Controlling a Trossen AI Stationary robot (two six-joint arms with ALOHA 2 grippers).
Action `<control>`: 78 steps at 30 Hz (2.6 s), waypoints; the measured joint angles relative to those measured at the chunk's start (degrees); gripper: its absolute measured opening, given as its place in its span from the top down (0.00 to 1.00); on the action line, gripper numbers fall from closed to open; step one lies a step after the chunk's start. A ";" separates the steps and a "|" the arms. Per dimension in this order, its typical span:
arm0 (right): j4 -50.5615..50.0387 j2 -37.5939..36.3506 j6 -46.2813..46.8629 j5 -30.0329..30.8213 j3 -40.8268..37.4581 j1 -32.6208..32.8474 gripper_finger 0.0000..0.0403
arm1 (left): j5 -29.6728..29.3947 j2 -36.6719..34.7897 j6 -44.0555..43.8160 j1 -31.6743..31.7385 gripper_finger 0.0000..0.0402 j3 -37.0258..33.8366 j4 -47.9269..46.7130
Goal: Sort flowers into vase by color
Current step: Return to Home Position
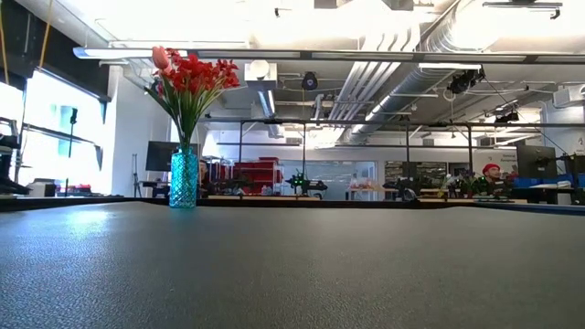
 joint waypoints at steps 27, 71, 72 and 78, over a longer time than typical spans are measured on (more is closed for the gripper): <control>23.24 -25.06 -9.12 -16.03 -36.52 -17.58 1.00 | 13.68 -4.90 3.48 23.13 1.00 -13.54 4.24; 38.86 -44.68 -10.75 -21.65 -62.06 -21.41 1.00 | 10.99 -26.36 7.02 23.33 1.00 -36.04 8.01; 35.87 -46.66 -10.75 -21.57 -61.79 -21.41 1.00 | 11.01 -27.10 6.94 23.33 1.00 -36.53 8.08; 22.54 -57.27 -9.01 -17.49 -61.42 -20.12 1.00 | 9.75 -32.30 1.75 23.18 1.00 -38.53 10.40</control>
